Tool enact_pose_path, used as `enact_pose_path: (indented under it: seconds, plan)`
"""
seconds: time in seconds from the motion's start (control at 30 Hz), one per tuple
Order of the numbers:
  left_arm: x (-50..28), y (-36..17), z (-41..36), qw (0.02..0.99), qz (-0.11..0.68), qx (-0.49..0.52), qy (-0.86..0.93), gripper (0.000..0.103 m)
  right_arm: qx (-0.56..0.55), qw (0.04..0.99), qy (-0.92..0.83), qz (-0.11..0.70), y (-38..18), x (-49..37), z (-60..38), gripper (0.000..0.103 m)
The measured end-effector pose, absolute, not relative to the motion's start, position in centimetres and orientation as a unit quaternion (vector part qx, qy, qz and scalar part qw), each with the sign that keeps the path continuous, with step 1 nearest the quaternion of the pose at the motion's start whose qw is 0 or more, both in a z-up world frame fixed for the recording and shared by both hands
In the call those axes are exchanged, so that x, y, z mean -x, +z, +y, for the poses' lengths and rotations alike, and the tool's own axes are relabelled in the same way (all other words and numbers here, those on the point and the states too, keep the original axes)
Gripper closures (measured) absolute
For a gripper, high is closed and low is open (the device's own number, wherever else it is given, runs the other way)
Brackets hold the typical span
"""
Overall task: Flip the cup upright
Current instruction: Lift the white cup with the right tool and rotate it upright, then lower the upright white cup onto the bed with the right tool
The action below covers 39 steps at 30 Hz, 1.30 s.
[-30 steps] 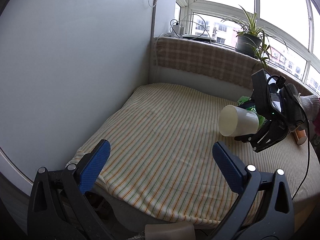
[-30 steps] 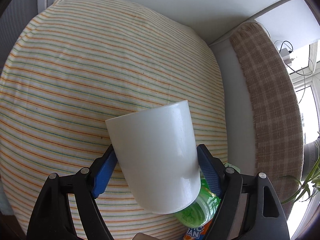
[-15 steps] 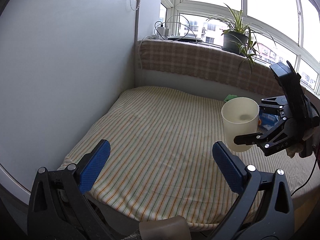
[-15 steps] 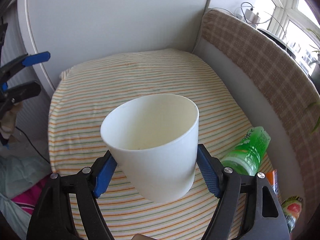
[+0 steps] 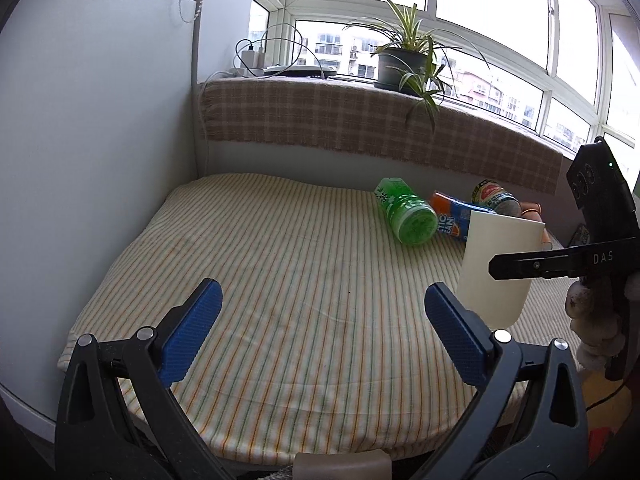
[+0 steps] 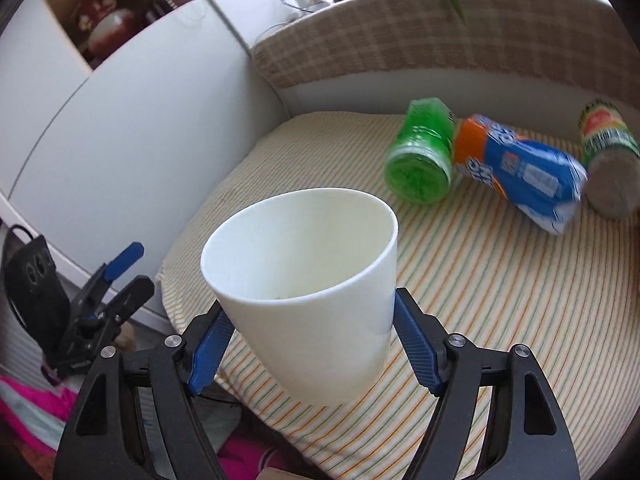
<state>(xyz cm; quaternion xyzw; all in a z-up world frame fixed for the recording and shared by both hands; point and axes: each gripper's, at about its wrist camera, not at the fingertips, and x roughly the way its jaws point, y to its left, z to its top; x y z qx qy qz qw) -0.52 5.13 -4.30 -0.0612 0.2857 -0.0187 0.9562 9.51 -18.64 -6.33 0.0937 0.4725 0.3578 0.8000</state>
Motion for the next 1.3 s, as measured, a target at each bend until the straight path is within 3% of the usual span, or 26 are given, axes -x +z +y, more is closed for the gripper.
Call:
enact_pose_path:
  seconds: [0.47,0.87,1.3]
  plan:
    - [-2.4,-5.3,1.7,0.919,0.354,0.117,-0.131,0.002,-0.314,0.740,0.244,0.543,-12.5,-11.2,-25.3,0.028]
    - [-4.1,-6.0,2.0,0.897,0.391,0.146,-0.144,0.002,-0.291,0.766,0.233,0.523,-12.7,-11.8,-25.3,0.027]
    - [-11.2,-8.4,-1.8,0.794,0.496,0.248,-0.250,0.008,-0.197,0.885,0.127,0.402,-8.0,0.2,-30.6,0.026]
